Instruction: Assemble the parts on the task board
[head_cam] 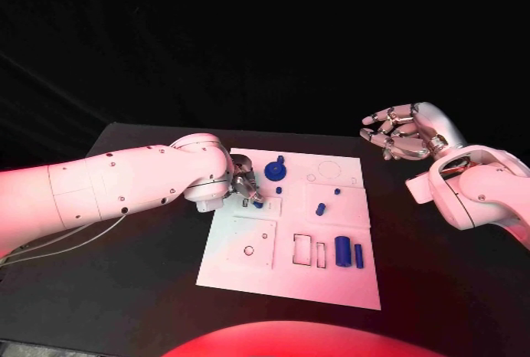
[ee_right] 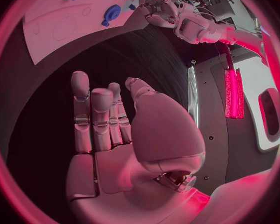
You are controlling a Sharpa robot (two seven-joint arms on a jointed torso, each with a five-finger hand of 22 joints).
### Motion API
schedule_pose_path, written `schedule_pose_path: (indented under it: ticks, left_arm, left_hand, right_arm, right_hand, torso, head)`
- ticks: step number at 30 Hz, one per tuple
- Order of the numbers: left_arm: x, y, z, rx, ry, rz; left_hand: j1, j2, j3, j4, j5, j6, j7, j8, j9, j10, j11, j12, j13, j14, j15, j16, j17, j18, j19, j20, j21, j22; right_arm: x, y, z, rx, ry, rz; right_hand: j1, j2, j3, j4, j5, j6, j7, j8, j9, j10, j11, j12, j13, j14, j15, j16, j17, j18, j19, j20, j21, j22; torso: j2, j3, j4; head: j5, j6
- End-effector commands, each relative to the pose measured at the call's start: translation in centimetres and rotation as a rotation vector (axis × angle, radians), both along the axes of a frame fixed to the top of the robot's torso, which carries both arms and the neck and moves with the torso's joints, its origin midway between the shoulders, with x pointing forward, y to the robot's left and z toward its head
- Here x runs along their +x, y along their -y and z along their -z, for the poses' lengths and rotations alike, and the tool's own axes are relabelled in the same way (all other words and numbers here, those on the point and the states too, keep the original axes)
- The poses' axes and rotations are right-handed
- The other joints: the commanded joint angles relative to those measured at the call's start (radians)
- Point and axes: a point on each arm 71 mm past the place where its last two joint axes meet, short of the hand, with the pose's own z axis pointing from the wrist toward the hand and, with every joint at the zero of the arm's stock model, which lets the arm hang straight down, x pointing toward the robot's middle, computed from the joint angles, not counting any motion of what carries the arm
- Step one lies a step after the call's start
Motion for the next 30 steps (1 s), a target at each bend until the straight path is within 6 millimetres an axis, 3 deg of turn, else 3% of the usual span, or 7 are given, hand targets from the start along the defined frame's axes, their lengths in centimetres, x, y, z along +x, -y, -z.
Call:
schedule_pose_path:
  ticks: [1,30]
  left_arm:
    - [0.1,-0.17,-0.11,0.039,0.051,-0.022]
    - [-0.5,-0.09,-0.17,0.019,0.081,-0.028]
  left_hand:
    - [-0.005,0.002,0.156,-0.157,-0.001,0.02,-0.013,0.004,0.002,0.006,-0.001,0.006,0.001,0.105,-0.005,0.002,0.263,-0.02,0.007,0.001,0.006,0.001]
    - [-0.015,-0.006,0.165,-0.165,-0.001,0.026,-0.016,0.008,0.006,0.016,-0.005,0.017,0.012,0.105,-0.008,0.002,0.263,-0.02,0.008,0.0,0.007,0.002]
  right_arm:
    - [-0.06,-0.05,-0.01,0.0,0.006,-0.008]
    - [-0.09,-0.04,0.03,0.0,0.007,-0.008]
  right_hand:
    - [-0.008,0.002,-0.001,0.006,0.007,-0.003,0.0,0.006,0.001,-0.004,-0.001,0.001,-0.002,0.003,0.0,-0.005,0.0,0.016,0.001,-0.002,-0.006,-0.001]
    - [-0.01,0.002,-0.001,0.008,0.012,-0.004,0.0,0.006,0.001,-0.005,-0.001,0.002,-0.003,0.003,0.0,-0.008,-0.002,0.017,0.001,-0.002,-0.01,-0.004]
  torso:
    - [0.0,-0.0002,-0.0004]
    - [0.0,-0.0011,-0.0009]
  head:
    - [0.001,0.001]
    - [0.0,-0.003]
